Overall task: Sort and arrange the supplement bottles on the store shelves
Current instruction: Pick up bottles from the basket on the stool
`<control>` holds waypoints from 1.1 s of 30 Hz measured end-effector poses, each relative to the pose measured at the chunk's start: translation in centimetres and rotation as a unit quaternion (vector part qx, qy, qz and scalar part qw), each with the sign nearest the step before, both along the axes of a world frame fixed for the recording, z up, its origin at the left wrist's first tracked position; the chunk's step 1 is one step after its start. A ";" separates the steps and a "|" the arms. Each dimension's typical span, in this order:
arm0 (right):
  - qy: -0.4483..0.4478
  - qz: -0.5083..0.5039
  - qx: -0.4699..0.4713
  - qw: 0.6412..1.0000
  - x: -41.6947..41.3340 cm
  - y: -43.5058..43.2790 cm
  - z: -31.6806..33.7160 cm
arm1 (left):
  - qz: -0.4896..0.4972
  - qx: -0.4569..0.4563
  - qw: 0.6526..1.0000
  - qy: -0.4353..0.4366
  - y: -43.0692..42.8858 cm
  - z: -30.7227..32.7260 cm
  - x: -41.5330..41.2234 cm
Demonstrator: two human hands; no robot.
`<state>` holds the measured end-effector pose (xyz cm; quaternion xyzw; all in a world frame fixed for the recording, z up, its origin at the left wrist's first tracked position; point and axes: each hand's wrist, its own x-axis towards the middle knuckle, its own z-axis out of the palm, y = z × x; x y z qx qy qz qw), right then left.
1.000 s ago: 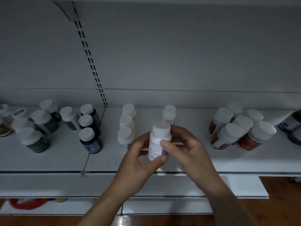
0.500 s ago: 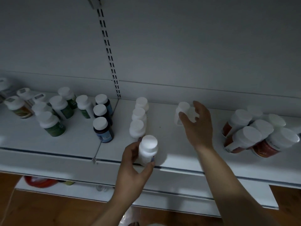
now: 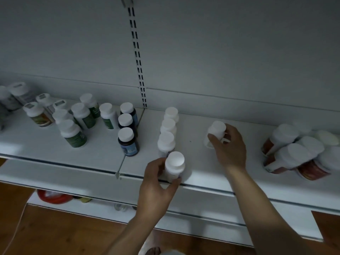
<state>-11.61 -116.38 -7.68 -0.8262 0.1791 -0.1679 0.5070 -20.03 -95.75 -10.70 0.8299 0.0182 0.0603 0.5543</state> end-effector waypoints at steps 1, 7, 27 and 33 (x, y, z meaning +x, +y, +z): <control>0.001 -0.007 0.012 1.000 -0.5 0.2 0.0 | -0.002 -0.001 1.000 0.002 -0.3 0.0 0.1; -0.005 -0.013 0.027 1.000 -3.1 -0.3 -0.4 | -0.050 0.009 0.999 0.019 -1.8 0.9 1.5; -0.023 -0.024 0.014 0.999 -6.6 -1.8 0.7 | -0.054 0.023 0.998 0.022 -9.1 0.4 9.4; -0.035 0.040 0.041 0.998 -7.7 -0.6 2.4 | -0.163 -0.007 0.987 -0.007 -6.0 1.5 2.8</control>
